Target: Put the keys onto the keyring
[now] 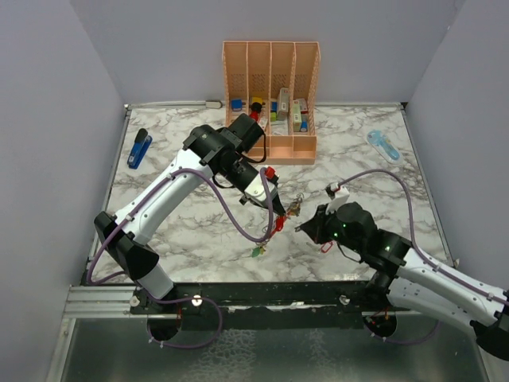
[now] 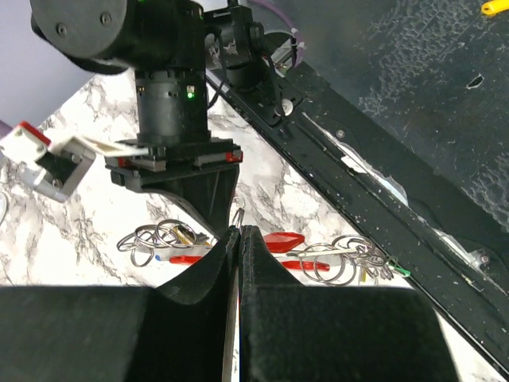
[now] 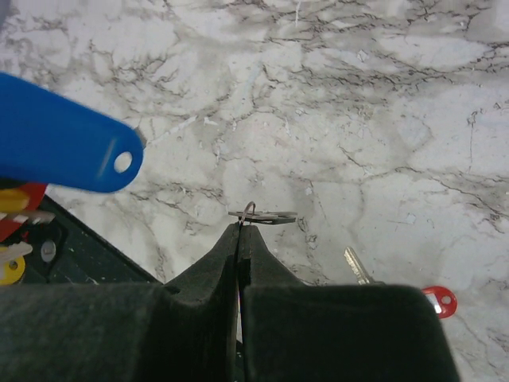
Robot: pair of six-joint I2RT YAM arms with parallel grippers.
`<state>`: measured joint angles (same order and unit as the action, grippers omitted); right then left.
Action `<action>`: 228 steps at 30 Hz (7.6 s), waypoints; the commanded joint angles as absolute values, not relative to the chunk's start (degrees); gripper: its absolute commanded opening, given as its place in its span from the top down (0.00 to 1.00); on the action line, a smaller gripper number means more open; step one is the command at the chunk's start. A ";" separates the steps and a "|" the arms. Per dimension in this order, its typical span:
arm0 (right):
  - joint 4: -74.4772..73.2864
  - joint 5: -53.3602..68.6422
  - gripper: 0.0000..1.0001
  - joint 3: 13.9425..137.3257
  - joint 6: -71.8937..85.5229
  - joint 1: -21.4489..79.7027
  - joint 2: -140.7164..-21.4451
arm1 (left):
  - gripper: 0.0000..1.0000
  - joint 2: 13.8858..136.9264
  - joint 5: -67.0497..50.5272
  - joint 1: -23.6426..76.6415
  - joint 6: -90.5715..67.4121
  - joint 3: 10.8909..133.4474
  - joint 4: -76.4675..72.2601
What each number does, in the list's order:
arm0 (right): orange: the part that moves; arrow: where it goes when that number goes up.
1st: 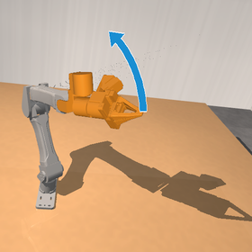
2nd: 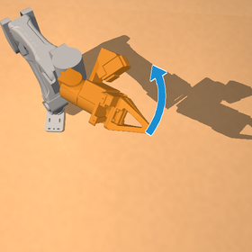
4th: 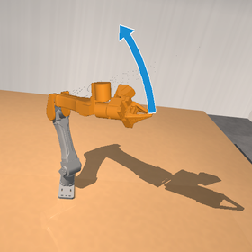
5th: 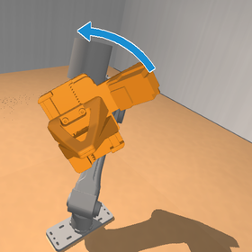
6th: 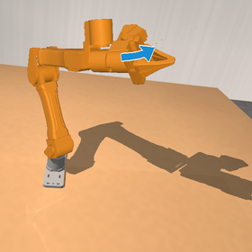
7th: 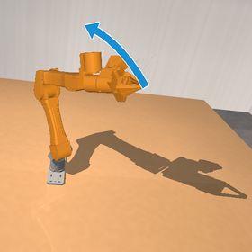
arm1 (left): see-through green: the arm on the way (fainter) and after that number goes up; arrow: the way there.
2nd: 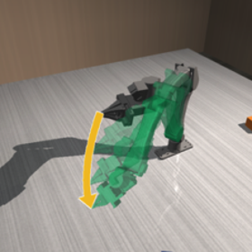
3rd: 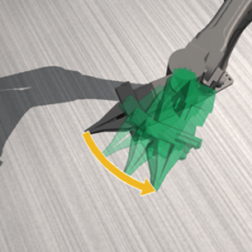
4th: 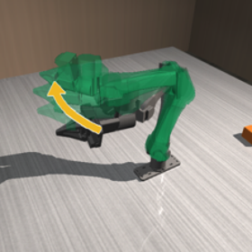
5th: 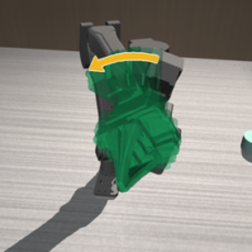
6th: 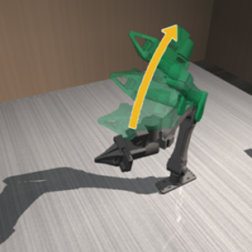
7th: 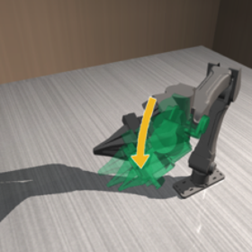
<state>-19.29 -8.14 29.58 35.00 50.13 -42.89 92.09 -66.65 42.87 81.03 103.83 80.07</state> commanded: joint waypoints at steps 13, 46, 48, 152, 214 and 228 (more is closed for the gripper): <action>-14.74 5.82 0.99 31.62 24.65 49.83 -26.68 | 1.00 92.21 -71.61 42.96 80.90 105.32 80.66; -19.01 -8.53 0.96 26.86 31.03 49.83 -45.02 | 1.00 88.69 -65.87 40.21 83.93 97.62 80.41; -20.85 -10.02 0.90 28.04 31.64 49.83 -46.46 | 1.00 88.98 -66.12 40.14 84.07 97.85 80.42; 7.00 16.41 0.52 36.81 0.64 48.25 -45.63 | 1.00 96.18 -82.81 29.39 79.88 97.02 80.60; -2.72 17.85 0.99 44.08 -4.44 48.25 -51.09 | 0.51 99.73 -70.94 33.22 80.29 102.66 80.59; -4.43 17.84 0.99 44.94 -4.26 48.25 -51.21 | 0.62 99.74 -62.65 38.41 78.63 102.41 80.59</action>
<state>-6.17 17.45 43.27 -3.90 48.38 -52.49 99.57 -64.34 38.26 78.56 101.56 79.40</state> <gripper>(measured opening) 0.017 0.383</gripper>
